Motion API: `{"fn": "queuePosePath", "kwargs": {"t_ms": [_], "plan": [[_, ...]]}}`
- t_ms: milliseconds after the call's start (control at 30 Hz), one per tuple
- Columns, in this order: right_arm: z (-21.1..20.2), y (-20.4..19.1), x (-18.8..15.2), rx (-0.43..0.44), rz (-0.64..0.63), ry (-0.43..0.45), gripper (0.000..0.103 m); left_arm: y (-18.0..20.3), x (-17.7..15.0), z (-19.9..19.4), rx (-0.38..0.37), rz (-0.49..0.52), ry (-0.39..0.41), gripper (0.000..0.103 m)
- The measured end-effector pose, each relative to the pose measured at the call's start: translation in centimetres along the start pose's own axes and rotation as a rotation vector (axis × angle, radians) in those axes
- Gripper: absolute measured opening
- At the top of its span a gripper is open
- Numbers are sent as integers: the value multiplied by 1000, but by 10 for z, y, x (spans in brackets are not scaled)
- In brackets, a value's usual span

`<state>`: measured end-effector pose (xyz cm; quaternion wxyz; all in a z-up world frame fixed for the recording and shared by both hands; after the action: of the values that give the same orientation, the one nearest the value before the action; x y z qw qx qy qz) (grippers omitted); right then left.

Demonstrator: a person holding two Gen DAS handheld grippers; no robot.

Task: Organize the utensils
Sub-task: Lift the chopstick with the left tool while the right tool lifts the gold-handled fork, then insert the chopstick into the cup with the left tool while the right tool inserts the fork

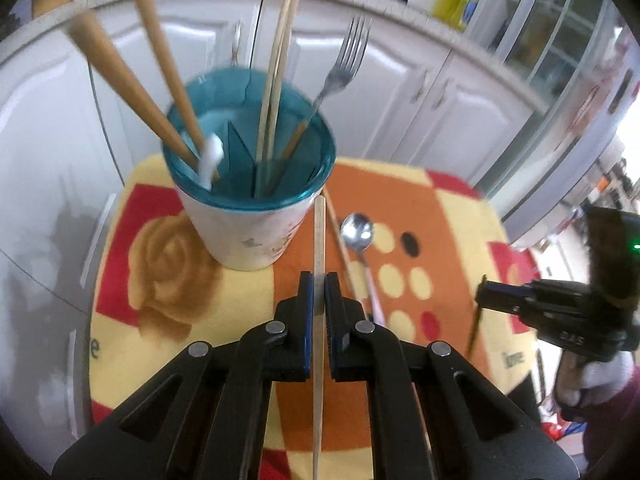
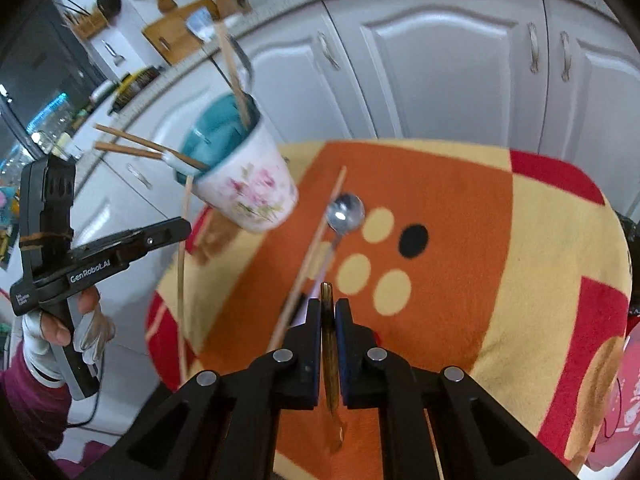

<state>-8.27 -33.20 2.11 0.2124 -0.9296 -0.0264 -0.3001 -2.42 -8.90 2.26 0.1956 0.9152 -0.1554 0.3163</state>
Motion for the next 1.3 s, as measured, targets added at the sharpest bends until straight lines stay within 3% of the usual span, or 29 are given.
{"fn": "queuePosePath", "kwargs": {"t_ms": [500, 833, 933, 1067, 1300], "plan": [[-38, -49, 37, 37, -94, 126, 6, 8, 21, -90, -36, 13, 150, 4], [-59, -87, 99, 58, -161, 242, 6, 6, 96, -153, -6, 32, 356, 4], [-61, -98, 119, 60, -180, 269, 6, 1, 123, -158, 17, 10, 413, 4], [-52, -108, 138, 64, -193, 278, 6, -6, 149, -151, 104, -4, 493, 4], [-25, -118, 159, 85, -201, 254, 6, -32, 182, -125, 158, -36, 513, 4]]}}
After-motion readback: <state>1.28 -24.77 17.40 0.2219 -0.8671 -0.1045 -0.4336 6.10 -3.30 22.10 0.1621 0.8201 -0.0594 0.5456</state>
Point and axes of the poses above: each gripper's, at about its wrist camera, not at the fingertips, and z roughly the way its jaws point, y to its right, x to its top, the point moved 2 cm from there along z, roughly the way its jaws point, and after that the axes turned 4 degrees about y, right-handed, at the moved point
